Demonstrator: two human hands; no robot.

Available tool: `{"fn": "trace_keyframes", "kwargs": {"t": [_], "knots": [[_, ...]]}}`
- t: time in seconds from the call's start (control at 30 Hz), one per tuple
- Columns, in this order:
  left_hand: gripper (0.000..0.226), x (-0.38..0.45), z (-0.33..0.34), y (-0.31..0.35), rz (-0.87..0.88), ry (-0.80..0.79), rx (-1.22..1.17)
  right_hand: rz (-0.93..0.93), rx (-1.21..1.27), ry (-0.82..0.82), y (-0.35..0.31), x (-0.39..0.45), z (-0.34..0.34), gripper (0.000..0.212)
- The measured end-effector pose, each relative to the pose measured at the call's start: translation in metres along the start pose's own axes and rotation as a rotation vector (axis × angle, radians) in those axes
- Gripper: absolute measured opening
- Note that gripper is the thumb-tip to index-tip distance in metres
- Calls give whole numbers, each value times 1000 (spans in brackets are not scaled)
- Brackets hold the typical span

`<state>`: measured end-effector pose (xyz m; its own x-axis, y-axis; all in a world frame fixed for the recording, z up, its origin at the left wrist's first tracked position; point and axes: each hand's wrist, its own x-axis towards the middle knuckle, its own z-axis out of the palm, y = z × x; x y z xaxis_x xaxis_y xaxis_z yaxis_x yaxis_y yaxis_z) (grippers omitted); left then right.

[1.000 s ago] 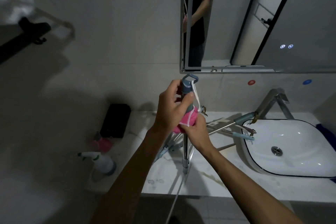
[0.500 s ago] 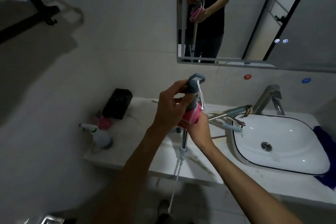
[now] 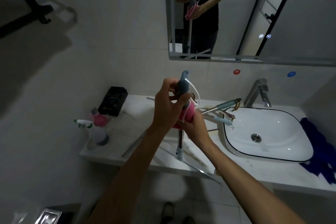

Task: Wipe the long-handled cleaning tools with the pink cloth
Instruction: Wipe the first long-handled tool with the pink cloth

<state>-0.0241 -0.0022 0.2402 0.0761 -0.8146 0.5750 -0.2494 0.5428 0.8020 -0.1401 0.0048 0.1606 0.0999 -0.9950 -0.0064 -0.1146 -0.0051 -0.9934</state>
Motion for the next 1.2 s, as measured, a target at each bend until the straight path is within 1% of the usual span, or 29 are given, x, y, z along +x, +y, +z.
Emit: {"fn": "trace_keyframes", "kwargs": {"t": [0.07, 0.2, 0.3, 0.43, 0.53, 0.6, 0.77, 0.9, 0.93, 1.0, 1.07, 1.13, 1.2], "knots": [[58, 3, -3, -4, -15, 4, 18, 4, -22, 17, 1, 3, 4, 29], [37, 14, -10, -14, -36, 9, 58, -47, 2, 54, 3, 11, 17, 20], [29, 25, -18, -21, -32, 36, 101, -78, -2, 63, 3, 18, 29, 10], [31, 37, -24, -38, -87, 62, 169, -85, -43, 58, -2, 31, 41, 20], [34, 41, -26, -51, -134, 38, 200, -88, -108, 91, -1, 40, 49, 14], [37, 43, -27, -61, -123, -1, 230, -72, -134, 120, 3, 44, 55, 10], [35, 45, -28, -78, -140, -59, 238, -56, -151, 130, 15, 54, 58, 3], [31, 45, -22, -82, -165, -91, 184, -56, -174, 163, 17, 58, 54, 7], [29, 46, -22, -82, -172, -120, 155, -71, -177, 176, 16, 58, 52, 9], [21, 52, -21, -80, -186, -228, 95, -88, -171, 200, 18, 61, 47, 14], [19, 58, -19, -81, -190, -318, 73, -85, -164, 203, 21, 65, 40, 20], [20, 62, -15, -84, -179, -347, 87, -90, -166, 213, 24, 68, 36, 25], [21, 61, -10, -87, -174, -340, 95, -106, -156, 225, 26, 69, 34, 27]]}}
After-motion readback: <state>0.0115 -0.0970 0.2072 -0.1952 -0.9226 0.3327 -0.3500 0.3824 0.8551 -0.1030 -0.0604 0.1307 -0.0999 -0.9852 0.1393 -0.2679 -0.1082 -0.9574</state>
